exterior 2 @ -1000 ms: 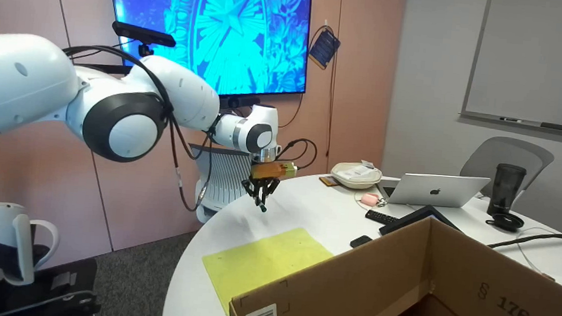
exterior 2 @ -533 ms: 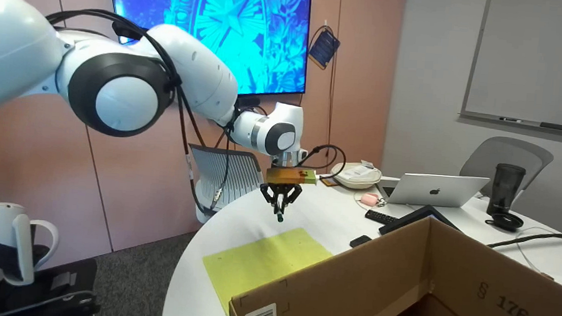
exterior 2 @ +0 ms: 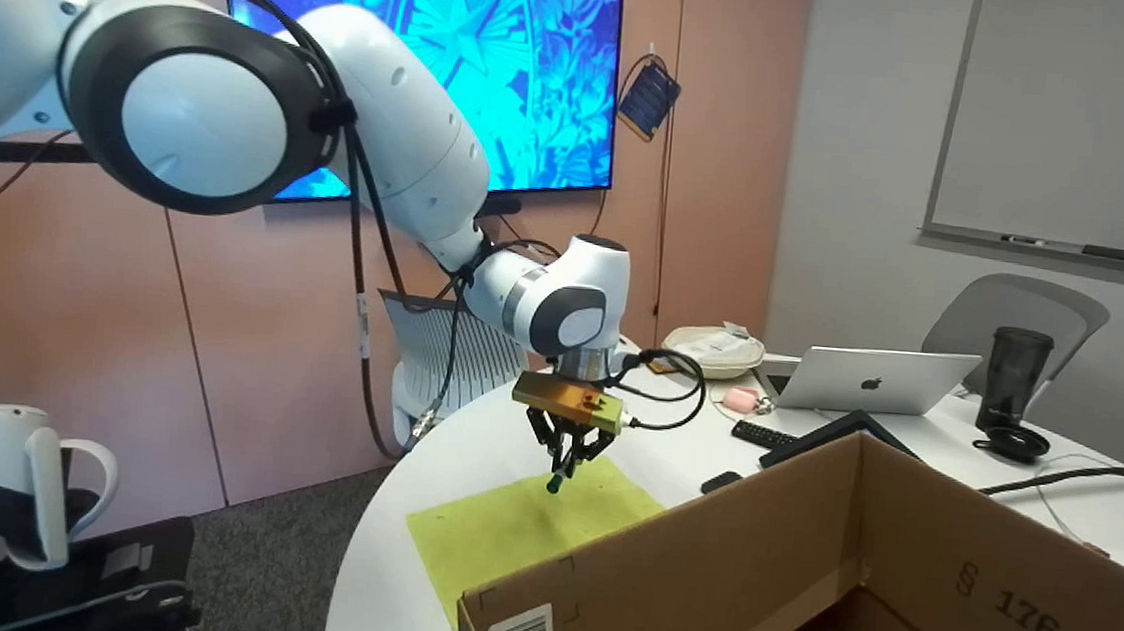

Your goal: Put the green marker on the yellow towel, fold the towel twice and put it in the brown box

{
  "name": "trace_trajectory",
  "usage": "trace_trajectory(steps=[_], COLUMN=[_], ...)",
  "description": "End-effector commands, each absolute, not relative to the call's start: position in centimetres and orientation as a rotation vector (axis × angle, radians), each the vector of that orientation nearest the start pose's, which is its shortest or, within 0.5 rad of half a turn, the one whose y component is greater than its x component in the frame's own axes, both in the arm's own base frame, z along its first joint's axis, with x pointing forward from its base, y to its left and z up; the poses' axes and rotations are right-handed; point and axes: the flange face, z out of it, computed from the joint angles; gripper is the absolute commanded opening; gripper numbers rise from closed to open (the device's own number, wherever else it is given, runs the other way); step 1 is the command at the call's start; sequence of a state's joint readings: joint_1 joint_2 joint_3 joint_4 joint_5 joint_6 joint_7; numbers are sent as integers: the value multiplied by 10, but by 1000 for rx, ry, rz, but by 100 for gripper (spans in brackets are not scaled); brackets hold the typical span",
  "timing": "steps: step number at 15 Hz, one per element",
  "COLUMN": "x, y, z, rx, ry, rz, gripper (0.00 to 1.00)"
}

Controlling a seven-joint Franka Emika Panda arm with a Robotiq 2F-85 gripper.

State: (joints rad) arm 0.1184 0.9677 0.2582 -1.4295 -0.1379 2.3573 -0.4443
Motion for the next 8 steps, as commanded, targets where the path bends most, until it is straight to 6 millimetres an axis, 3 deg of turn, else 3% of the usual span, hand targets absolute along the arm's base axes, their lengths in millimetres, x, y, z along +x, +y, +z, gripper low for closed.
trace_trajectory(steps=[1,8], x=[663,659], y=[207,175], z=[117,78], rx=[-2882,-2991], ry=[-905,-346], rz=[-3,56], gripper=[18,18])
